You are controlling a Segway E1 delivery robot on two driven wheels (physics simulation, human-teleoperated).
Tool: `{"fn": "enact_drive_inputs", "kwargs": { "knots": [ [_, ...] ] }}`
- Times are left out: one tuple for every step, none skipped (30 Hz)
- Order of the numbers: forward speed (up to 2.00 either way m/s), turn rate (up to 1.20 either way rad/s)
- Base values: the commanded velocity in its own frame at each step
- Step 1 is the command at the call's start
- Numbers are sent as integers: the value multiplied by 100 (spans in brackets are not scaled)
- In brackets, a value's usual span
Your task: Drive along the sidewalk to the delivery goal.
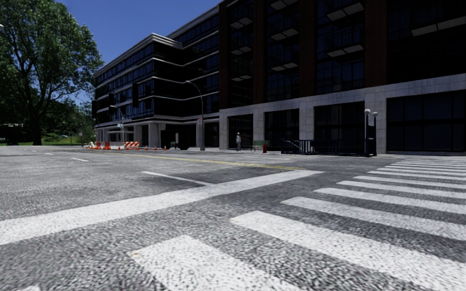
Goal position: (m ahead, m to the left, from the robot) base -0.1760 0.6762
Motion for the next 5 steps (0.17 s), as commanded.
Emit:
{"fn": "enact_drive_inputs", "kwargs": {
  "knots": [
    [0, 0],
    [0, 0],
    [0, 0],
    [0, 0],
    [0, 0]
  ]
}}
